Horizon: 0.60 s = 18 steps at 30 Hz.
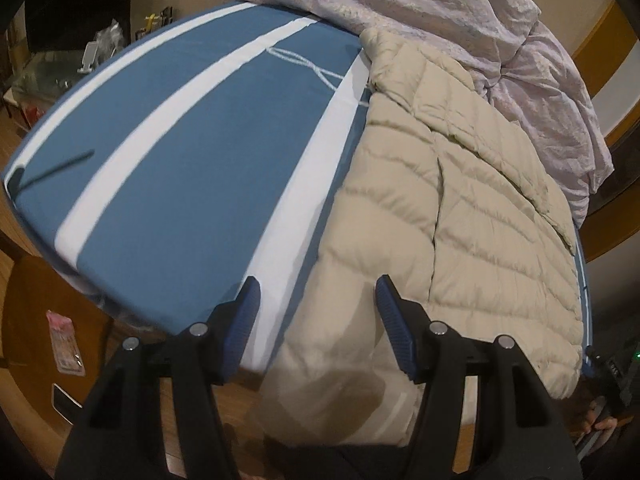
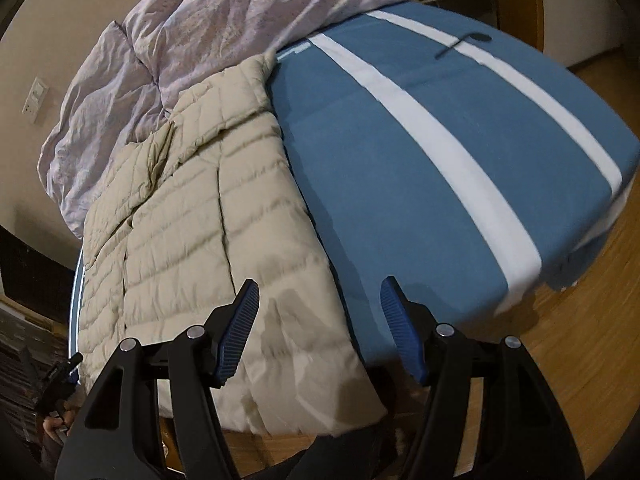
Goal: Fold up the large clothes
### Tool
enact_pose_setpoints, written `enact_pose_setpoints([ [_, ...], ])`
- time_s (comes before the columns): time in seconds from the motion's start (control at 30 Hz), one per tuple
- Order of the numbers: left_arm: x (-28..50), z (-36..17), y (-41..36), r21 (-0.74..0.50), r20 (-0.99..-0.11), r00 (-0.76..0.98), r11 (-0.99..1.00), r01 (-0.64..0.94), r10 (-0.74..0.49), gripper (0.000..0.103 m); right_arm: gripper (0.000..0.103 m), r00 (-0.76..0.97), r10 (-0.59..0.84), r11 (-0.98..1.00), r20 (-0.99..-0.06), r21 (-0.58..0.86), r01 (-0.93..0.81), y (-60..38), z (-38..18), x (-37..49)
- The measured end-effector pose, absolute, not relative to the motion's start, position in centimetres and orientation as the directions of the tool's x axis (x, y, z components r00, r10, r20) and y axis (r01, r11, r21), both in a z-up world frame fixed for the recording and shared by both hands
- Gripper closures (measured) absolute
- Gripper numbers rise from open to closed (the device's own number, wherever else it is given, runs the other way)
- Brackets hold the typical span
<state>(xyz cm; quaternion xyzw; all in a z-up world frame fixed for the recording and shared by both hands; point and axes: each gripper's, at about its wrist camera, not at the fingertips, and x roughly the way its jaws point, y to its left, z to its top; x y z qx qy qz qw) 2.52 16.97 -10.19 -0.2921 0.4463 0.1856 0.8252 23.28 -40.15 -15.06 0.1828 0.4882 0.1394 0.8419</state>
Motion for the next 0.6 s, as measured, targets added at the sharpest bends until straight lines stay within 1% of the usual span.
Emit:
enact_pose_setpoints([
  [0.13,1.7,-10.3,16.0,-0.338,-0.829,0.558,0.762,-0.553,0.037,0.043,0.040,0.472,0.425,0.890,-0.772,0.451,-0.063,-40.2,-15.9,22.2],
  [0.23,1.5,-10.3,15.4,-0.344,-0.825,0.564,0.766,-0.543,0.030,0.044,0.045,0.481,0.431,0.888,-0.763,0.453,-0.079,-40.1,-15.9,21.5],
  [0.3,1.4,-10.3,15.1,-0.348,-0.823,0.568,0.769,-0.537,0.024,0.047,0.057,0.470,0.453,0.878,-0.758,0.472,-0.087,-40.2,-16.2,21.2],
  [0.37,1.3,-10.4,14.6,-0.351,-0.821,0.571,0.770,-0.532,0.020,0.049,0.062,0.459,0.472,0.869,-0.753,0.484,-0.101,-40.0,-16.3,20.9],
  [0.43,1.1,-10.4,14.3,-0.358,-0.818,0.575,0.769,-0.530,0.015,0.051,0.064,0.454,0.484,0.865,-0.748,0.487,-0.120,-39.7,-16.4,20.6],
  [0.6,0.4,-10.6,13.8,-0.385,-0.807,0.591,0.757,-0.528,0.002,0.062,0.073,0.442,0.512,0.851,-0.736,0.504,-0.147,-39.3,-16.6,19.7],
])
